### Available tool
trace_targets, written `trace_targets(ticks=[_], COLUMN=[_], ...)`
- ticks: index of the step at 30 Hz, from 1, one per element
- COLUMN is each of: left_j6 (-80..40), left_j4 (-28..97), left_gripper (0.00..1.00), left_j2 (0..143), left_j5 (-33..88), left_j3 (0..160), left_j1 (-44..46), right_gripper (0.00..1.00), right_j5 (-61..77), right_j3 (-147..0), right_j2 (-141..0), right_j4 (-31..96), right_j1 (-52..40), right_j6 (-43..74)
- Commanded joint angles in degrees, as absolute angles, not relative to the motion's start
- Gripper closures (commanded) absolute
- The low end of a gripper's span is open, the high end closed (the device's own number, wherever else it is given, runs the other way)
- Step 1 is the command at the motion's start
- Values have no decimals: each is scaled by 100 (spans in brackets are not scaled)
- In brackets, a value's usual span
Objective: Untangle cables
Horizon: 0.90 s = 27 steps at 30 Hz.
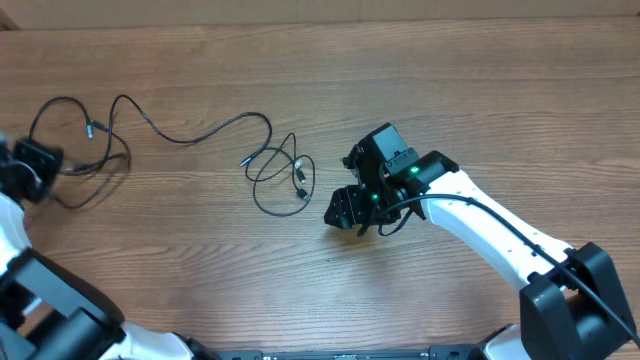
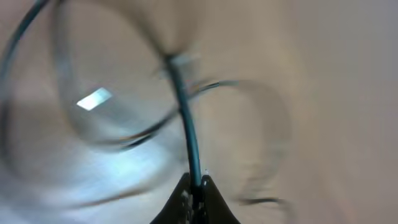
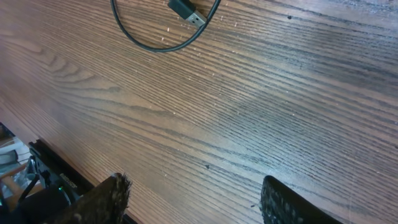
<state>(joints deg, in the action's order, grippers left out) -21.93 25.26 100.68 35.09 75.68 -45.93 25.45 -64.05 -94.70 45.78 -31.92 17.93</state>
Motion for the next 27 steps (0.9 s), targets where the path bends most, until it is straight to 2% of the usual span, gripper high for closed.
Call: trace_targets(ticks=[1,6,8,9,11,12,14,20,27], left_j6=[-2189,-2187,-2187,-2187,-2185,-2185,-2182,-2073,-1258], left_j4=[2097,1973,2126,2257,2554,2661,2849,3033,3492], left_gripper=[96,95,89,73,31,18,4,3,7], left_j2=[9188,8831,8827,8840,8882,8903,8956,9002,9089], left_j5=[4880,4106,3828,3686,3367,3258,3129,3133,2821], left_j3=[8213,8346,8346,8340,8329,8324,8322,8298,8298], left_j1=[-4554,-4525,-4525,-4523,-4499,-4491,-4440,-4049,-2775], right_gripper=[34,34,34,34,34,34,34,34,34], right_j5=[2530,2530,2530,2530,2530,2530,2530,2530,2530], right_j3=[-6407,-6407,-6407,-6407,-6407,-6407,-6407,-6407,-6407], right_j2=[-9463,-9463,-9463,-9463,-9463,-9463,-9463,-9463,-9463], right_j4=[4558,4558,4556,4556,4558,4558,4558,4558,4556], right_j1=[-3218,-3218,-3218,-3218,-3218,-3218,-3218,-3218,-3218], right_j6=[1756,1756,1756,1756,1756,1756,1756,1756,1756])
